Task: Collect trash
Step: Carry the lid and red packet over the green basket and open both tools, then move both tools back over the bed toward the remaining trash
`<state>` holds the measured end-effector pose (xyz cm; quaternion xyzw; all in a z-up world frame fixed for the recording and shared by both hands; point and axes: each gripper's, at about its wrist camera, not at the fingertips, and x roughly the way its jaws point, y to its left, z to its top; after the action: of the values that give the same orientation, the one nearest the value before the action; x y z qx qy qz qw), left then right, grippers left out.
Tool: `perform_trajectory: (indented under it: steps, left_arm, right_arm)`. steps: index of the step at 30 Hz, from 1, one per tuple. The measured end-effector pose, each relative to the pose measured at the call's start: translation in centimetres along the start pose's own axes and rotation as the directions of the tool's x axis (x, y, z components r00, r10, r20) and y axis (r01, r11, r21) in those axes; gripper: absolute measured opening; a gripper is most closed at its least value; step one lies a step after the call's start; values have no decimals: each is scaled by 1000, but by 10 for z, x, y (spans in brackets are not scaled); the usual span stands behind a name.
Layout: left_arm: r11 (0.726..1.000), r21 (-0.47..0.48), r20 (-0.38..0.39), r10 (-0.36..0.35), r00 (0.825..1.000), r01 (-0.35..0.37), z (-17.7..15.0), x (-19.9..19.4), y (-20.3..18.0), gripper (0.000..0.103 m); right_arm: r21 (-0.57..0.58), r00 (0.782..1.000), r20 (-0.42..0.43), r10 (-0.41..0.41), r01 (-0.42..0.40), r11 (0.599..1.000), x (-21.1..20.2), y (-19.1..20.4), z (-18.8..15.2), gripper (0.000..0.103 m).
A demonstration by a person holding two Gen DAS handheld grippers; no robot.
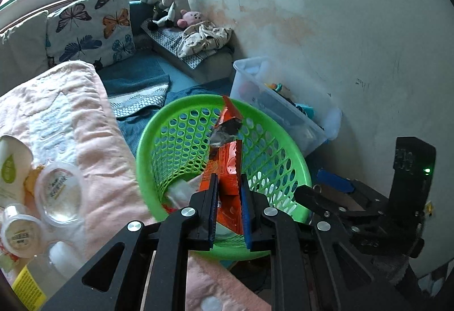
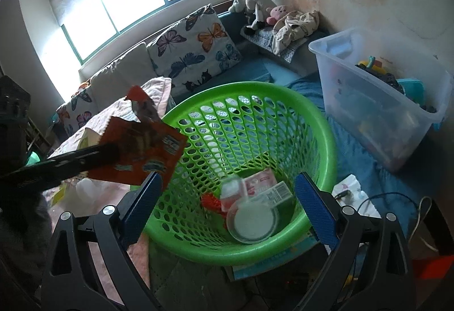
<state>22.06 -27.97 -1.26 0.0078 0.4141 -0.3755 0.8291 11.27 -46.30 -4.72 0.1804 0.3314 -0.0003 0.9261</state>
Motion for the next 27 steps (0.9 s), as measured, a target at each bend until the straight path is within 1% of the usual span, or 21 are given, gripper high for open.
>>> perform_trajectory:
  steps: [8, 9, 11, 12, 13, 19, 27]
  left_arm:
    - [1000, -10, -35, -6, 999, 5, -6, 12, 1, 16]
    - [1000, -8, -38, -9, 999, 9, -7, 13, 1, 17]
    - [1000, -11, -41, -12, 999, 12, -8, 12, 2, 26]
    - [1000, -11, -37, -11, 999, 11, -8, 11, 2, 33]
    - [1000, -10, -33, -8, 999, 8, -9, 10, 2, 37]
    - [1000, -12, -18, -5, 1000, 4, -13, 0, 5, 37]
    - [999, -34, 25, 24, 999, -23, -27, -36, 25, 38]
  right_arm:
    - [10, 1000, 11, 7, -7, 1000, -7, 0, -1, 94]
    - [10, 1000, 11, 7, -7, 1000, -7, 0, -1, 94]
    - [9, 1000, 10, 9, -9, 1000, -7, 1, -1, 94]
    - [9, 1000, 10, 11, -11, 1000, -7, 1, -1, 94]
    - [8, 1000, 10, 12, -12, 1000, -7, 2, -1, 94]
    - [0, 1000, 13, 20, -20, 1000, -10, 8, -2, 94]
    - [-21, 999, 12, 37, -37, 999, -16, 23, -4, 94]
